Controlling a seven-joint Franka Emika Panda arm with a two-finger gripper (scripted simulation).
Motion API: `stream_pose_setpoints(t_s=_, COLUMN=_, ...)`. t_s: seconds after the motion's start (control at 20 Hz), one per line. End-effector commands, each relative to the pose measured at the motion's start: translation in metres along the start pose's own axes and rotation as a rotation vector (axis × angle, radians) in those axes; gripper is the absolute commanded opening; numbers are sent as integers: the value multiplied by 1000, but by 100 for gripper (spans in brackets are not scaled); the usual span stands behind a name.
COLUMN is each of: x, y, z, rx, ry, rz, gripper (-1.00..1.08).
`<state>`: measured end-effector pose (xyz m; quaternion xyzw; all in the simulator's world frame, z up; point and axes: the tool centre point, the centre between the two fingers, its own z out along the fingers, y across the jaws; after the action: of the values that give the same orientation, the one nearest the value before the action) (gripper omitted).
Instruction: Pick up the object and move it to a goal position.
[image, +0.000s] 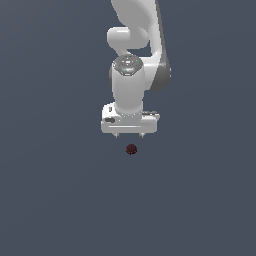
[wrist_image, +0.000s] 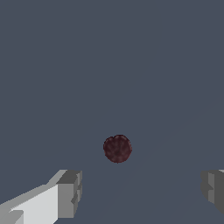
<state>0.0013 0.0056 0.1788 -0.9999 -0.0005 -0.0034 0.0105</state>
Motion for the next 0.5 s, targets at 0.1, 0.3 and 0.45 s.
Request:
stream_pose_setpoints(t_s=0.1, x=0, y=1, z=0, rx=-2, ry=-1, rz=4, gripper=100)
stream_pose_setpoints(t_s=0.3, x=-3, y=13, z=3, rx=-14, ry=-8, rz=31, gripper=100)
stream_pose_setpoints(t_s=0.45, x=-6, y=22, z=4, rx=-24, ry=-13, rz=47, gripper=100)
